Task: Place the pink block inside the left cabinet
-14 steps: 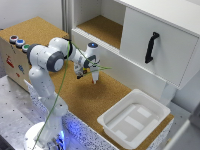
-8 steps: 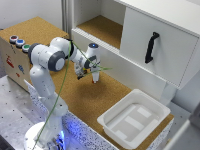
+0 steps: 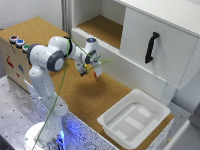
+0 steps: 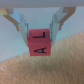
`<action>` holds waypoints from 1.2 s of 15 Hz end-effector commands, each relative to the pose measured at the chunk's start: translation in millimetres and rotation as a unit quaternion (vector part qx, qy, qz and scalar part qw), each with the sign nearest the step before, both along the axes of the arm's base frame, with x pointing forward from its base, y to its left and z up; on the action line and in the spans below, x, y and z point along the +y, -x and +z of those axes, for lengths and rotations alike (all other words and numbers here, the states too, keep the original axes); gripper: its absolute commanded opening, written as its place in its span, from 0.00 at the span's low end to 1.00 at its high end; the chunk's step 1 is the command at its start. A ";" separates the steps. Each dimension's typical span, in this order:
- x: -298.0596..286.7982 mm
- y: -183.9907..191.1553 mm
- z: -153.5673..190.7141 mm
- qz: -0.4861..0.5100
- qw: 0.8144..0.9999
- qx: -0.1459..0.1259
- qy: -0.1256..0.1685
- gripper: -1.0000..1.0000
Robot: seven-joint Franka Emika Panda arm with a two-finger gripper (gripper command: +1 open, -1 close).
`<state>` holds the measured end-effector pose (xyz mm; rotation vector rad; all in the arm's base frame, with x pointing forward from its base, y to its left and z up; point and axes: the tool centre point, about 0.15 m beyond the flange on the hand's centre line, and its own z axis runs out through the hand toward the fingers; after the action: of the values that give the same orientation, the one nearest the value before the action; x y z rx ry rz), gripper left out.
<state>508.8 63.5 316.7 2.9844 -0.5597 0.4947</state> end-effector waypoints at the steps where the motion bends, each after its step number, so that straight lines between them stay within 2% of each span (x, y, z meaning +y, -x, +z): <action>1: 27.0 -27.9 101.4 0.091 0.993 -0.014 0.071 0.00; 4: 43.5 -55.2 149.0 0.155 0.984 -0.058 0.070 0.00; 9: 62.5 -112.9 185.5 0.234 0.965 -0.091 0.070 0.00; 14: 77.2 -162.2 185.2 0.267 0.956 -0.097 0.066 0.00; 18: 84.8 -181.5 179.3 0.265 0.958 -0.094 0.065 0.00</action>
<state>642.6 134.5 496.5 2.9430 0.2513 0.9387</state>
